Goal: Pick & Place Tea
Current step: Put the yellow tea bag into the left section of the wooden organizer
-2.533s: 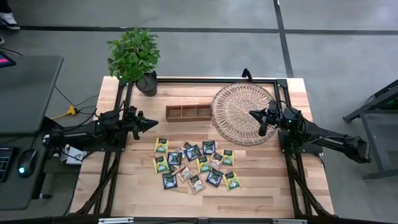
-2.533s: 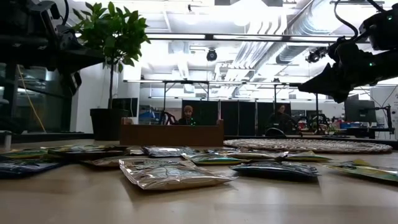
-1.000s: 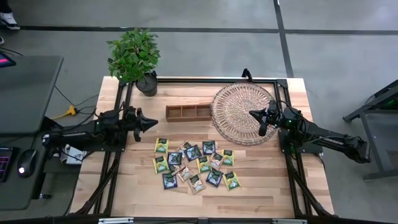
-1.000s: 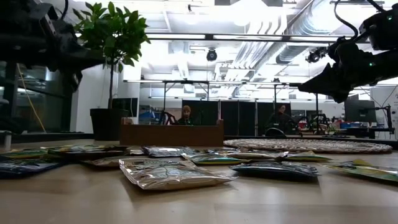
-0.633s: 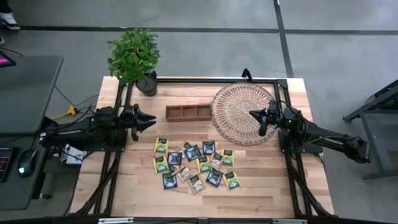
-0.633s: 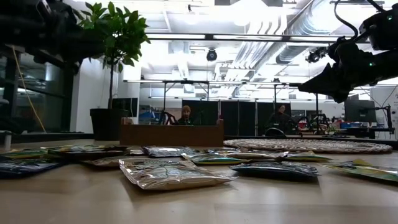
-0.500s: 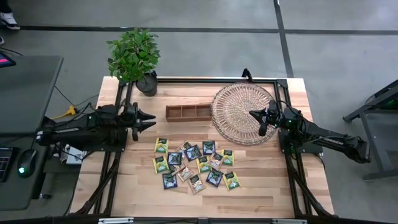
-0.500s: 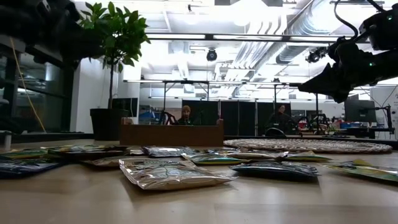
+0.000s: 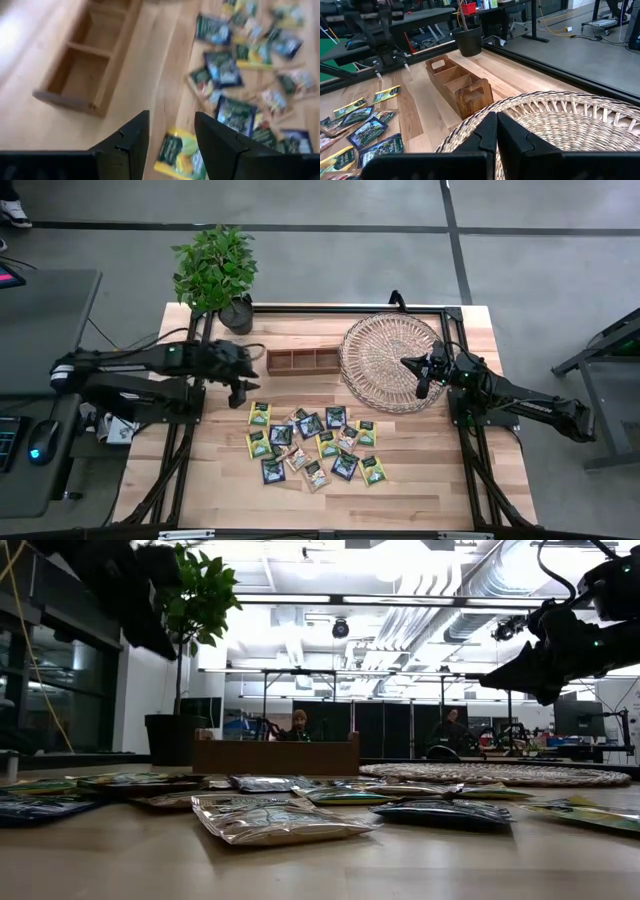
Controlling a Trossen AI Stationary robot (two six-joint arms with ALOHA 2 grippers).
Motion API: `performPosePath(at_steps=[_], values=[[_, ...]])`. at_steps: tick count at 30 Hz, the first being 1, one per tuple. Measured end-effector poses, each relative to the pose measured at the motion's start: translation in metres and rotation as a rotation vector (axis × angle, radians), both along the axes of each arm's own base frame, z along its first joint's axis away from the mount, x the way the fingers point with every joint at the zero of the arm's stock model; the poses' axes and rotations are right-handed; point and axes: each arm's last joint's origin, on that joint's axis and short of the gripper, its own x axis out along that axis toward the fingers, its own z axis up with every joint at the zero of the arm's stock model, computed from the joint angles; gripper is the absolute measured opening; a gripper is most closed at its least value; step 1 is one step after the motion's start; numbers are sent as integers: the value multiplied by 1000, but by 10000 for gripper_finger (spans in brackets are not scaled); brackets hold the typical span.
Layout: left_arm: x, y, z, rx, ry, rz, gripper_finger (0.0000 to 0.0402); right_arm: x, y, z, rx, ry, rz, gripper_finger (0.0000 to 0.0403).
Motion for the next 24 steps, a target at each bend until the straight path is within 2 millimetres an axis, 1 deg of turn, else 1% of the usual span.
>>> performPosePath(at_steps=[3, 10, 13, 16, 19, 24], values=[[11, 1, -14, -30, 112, -11, 155, 0, 0, 0, 0, 0, 0, 9], [26, -1, -34, -141, 223, -121, 155, 0, 0, 0, 0, 0, 0, 5], [26, -1, -37, -111, 252, -192, 155, 0, 0, 0, 0, 0, 0, 7], [22, -1, -39, -48, 311, -228, 161, 0, 0, 0, 0, 0, 0, 8], [21, -1, -43, -41, 314, -237, 187, 0, 0, 0, 0, 1, 0, 7], [21, -1, -47, -48, 322, -232, 248, 0, 0, 0, 0, 0, 0, 10]])
